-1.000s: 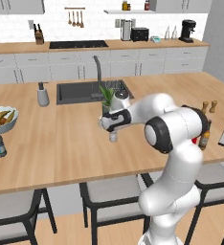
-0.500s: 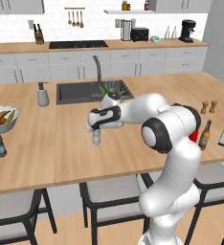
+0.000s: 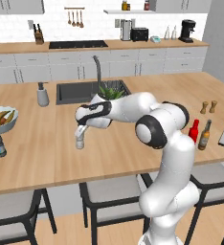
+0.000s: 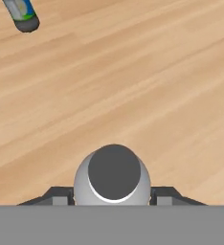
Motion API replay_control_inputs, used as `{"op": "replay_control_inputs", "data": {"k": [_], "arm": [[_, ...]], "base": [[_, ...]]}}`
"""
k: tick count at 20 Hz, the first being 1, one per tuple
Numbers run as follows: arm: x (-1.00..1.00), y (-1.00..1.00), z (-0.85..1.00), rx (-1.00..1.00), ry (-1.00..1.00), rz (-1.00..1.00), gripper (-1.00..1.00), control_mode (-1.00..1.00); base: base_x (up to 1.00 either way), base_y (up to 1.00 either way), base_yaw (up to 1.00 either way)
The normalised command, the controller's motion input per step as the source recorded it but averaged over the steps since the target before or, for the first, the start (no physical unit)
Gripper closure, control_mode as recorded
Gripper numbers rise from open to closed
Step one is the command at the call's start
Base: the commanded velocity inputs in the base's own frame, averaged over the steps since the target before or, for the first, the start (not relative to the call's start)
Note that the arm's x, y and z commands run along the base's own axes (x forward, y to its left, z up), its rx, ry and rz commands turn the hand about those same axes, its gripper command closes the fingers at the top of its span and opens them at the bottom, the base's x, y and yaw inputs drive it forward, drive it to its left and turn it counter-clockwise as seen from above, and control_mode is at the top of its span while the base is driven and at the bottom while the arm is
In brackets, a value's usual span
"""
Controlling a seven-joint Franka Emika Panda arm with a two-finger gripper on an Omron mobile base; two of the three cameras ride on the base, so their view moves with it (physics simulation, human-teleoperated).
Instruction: Move the plastic bottles in the middle to the plastics group, and the glass bottles in the middle to the glass group.
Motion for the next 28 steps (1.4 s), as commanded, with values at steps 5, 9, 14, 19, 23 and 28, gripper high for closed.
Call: {"op": "replay_control_inputs", "data": {"k": [5, 9, 14, 19, 23, 28], "arm": [[-0.16, 0.58, 0.0, -0.02, -0.02, 0.23, 1.0, -1.0], [0.0, 0.66, 0.0, 0.0, -0.06, 0.17, 1.0, -1.0], [0.01, 0.75, 0.01, 0.0, -0.03, 0.15, 1.0, -1.0], [0.13, 0.95, 0.08, 0.0, -0.05, 0.12, 1.0, -1.0], [0.21, 0.88, 0.11, 0.0, -0.02, 0.12, 1.0, -1.0], [0.1, 0.6, 0.15, 0.0, 0.0, 0.08, 1.0, -1.0]], "base": [[0.0, 0.0, 0.0], [0.0, 0.0, 0.0], [0.0, 0.0, 0.0], [0.0, 0.0, 0.0], [0.0, 0.0, 0.0], [0.0, 0.0, 0.0]]}}
